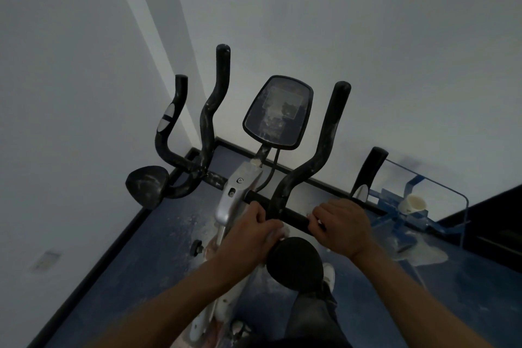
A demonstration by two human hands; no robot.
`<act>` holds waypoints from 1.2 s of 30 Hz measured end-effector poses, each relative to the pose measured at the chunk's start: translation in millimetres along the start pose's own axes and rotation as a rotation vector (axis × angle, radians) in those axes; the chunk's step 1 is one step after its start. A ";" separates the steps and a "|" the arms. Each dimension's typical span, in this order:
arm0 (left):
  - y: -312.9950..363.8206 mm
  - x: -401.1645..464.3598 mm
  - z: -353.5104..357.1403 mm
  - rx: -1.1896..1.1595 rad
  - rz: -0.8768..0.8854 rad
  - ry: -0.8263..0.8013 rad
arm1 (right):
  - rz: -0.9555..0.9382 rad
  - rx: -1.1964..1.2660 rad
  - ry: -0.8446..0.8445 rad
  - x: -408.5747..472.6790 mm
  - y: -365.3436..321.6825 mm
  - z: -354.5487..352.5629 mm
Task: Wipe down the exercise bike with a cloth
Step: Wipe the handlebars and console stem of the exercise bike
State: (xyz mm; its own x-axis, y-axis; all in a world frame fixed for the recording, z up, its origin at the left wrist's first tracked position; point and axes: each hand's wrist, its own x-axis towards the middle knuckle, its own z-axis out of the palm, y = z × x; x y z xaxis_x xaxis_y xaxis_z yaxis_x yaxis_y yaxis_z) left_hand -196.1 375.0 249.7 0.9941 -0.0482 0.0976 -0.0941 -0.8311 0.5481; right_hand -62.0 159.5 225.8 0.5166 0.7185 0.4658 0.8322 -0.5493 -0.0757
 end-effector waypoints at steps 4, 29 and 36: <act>-0.3 -12.8 -5.4 -0.019 0.009 -0.063 | -0.003 0.007 0.012 -0.1 0.2 -0.1; -16.8 -26.3 -6.5 -0.190 -0.008 -0.059 | -0.043 0.005 0.066 -0.5 3.0 3.0; -8.6 -24.9 1.4 -0.290 -0.083 0.076 | -0.041 0.026 0.077 -0.4 2.4 2.3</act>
State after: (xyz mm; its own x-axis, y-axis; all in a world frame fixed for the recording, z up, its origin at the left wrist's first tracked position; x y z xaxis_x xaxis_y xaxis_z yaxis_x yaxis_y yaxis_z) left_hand -220.0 382.6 241.4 0.9931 0.0638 0.0988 -0.0356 -0.6375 0.7696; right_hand -59.7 158.9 223.4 0.4655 0.7045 0.5357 0.8580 -0.5077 -0.0778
